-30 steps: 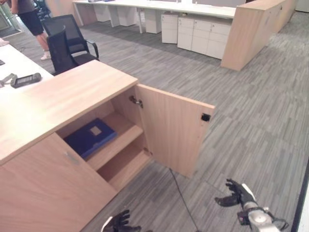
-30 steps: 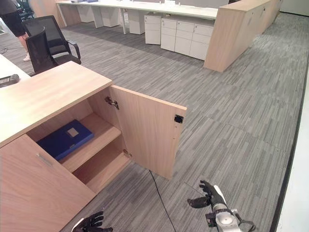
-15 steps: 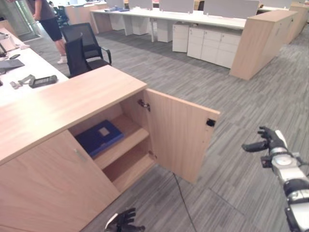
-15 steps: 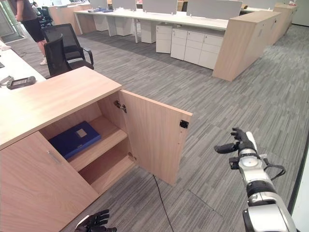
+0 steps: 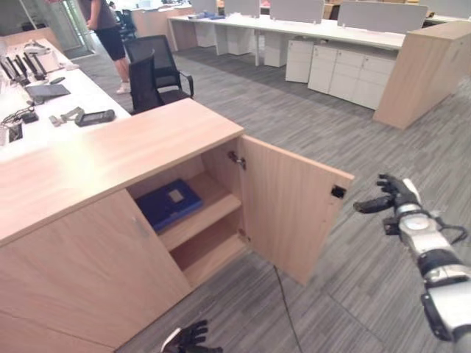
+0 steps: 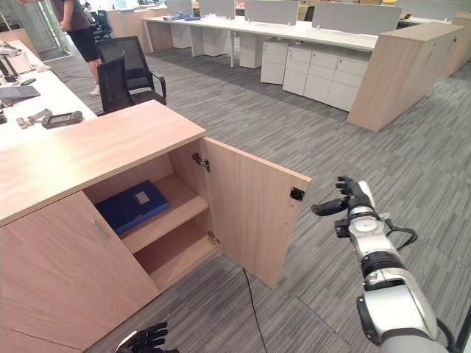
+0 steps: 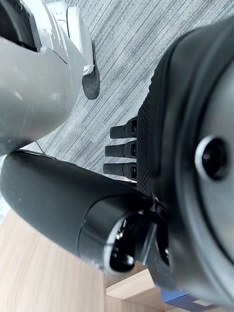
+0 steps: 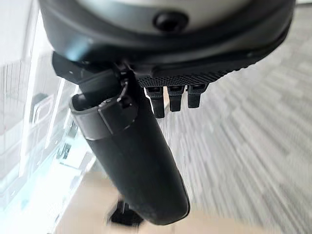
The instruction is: Put the empty folder in the office cabinet
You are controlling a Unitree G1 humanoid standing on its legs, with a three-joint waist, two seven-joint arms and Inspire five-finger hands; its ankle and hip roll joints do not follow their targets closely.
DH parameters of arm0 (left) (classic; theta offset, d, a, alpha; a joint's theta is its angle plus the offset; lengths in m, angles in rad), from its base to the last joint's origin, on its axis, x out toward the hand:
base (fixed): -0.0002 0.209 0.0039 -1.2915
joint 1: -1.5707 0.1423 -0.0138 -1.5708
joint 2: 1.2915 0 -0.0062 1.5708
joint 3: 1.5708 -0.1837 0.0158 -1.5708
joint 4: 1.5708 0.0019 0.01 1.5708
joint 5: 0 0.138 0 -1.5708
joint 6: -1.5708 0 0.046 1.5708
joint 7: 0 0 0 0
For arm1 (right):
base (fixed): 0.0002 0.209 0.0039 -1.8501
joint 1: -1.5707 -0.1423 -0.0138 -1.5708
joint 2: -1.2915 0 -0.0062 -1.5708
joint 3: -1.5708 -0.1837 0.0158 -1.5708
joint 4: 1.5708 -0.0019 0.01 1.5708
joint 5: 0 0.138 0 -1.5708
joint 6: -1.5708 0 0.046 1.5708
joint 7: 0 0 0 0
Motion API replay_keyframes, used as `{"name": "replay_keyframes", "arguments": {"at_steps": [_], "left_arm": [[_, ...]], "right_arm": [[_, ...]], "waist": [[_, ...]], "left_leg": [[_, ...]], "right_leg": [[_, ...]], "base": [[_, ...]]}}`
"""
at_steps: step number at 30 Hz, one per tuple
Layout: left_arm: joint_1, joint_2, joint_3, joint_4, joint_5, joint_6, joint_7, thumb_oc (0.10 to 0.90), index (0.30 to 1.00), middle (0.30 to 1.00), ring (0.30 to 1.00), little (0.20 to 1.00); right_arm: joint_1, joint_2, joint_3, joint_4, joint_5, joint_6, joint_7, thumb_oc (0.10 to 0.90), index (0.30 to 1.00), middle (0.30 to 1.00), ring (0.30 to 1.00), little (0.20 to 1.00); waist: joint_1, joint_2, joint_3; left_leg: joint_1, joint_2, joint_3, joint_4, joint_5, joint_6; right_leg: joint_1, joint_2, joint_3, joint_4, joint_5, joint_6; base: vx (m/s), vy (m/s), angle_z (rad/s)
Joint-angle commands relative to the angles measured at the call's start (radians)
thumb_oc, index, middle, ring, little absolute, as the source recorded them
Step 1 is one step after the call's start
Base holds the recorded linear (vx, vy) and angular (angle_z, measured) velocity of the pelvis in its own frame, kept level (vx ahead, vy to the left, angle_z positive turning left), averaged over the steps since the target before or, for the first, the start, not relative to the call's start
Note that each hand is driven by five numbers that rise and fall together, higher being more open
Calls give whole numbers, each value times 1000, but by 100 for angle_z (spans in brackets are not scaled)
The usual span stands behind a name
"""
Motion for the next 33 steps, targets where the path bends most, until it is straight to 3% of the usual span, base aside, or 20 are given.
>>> {"name": "replay_keyframes", "arguments": {"at_steps": [1,15,21,26,28,33], "left_arm": [[-72,64,-43,-27,-23,-46,17,800,900,900,900,900],[-84,47,-49,-19,-3,-45,36,800,900,900,900,900],[-96,37,-31,-3,6,-45,51,800,900,900,900,900],[-100,24,24,19,19,-44,69,800,900,900,900,900],[-97,21,53,18,24,-41,70,800,900,900,900,900],[-105,15,70,14,35,-46,69,800,900,900,900,900]], "right_arm": [[-159,-8,47,-40,31,-69,-27,800,900,900,900,900],[-73,205,159,-147,-50,-53,22,800,900,900,900,900],[-3,224,193,-307,-52,-60,44,800,900,900,900,900],[179,205,179,-559,-47,-78,88,800,900,900,900,900],[291,183,142,-695,-54,-90,111,800,900,900,900,900],[379,175,104,-787,-68,-109,112,800,900,900,900,900]], "waist": [[31,-50,-30],[38,-46,-21],[24,-46,-14],[6,-46,-4],[9,-41,5],[29,-28,23]], "left_leg": [[8,37,7,16,-68,-48],[6,41,5,16,-69,-49],[4,46,7,17,-66,-52],[-2,56,0,21,-58,-61],[-19,62,-20,22,-41,-77],[-86,52,-58,27,-7,-108]], "right_leg": [[52,-39,7,53,-151,62],[50,-39,7,47,-151,58],[45,-38,9,53,-154,54],[39,-31,3,71,-167,47],[38,-23,-19,77,-177,40],[33,-25,-83,55,-177,40]], "base": [[-2,14,5],[0,3,2],[-8,-6,-9],[-10,-21,3],[-39,-65,20],[-75,-24,37]]}}
